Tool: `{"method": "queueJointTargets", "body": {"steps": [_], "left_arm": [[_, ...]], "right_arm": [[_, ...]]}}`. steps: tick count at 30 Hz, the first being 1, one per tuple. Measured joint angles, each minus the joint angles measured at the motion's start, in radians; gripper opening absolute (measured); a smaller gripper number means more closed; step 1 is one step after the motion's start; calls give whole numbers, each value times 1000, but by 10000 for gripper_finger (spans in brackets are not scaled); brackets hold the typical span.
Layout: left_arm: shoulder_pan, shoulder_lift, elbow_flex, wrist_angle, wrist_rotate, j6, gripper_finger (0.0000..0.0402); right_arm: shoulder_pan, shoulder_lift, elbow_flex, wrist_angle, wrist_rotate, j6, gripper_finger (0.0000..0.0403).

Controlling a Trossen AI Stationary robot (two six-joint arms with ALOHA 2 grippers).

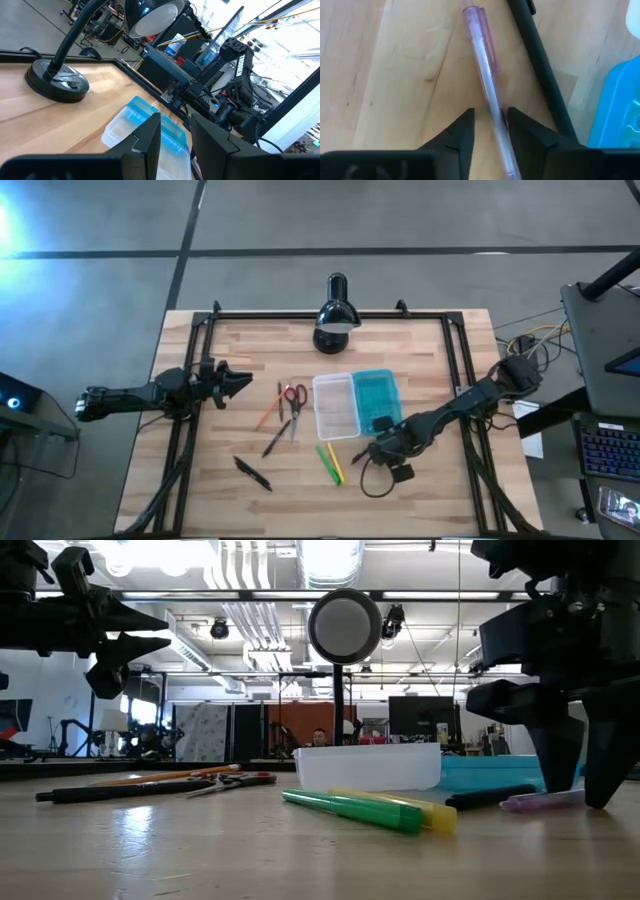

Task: Pick & place school supplies into a supply box
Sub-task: Put the violet pen into the supply box

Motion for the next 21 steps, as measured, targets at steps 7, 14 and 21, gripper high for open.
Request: {"method": "queueJointTargets", "body": {"steps": [7, 14, 21], "left_arm": [[0, 0, 0, 0, 0, 0, 91], [0, 0, 0, 0, 0, 0, 91], [0, 0, 0, 0, 0, 0, 91]], "right_arm": [[0, 0, -11, -3, -12, 22, 30], [2, -23, 13, -55, -104, 165, 19], [-3, -140, 27, -73, -232, 518, 19]]}}
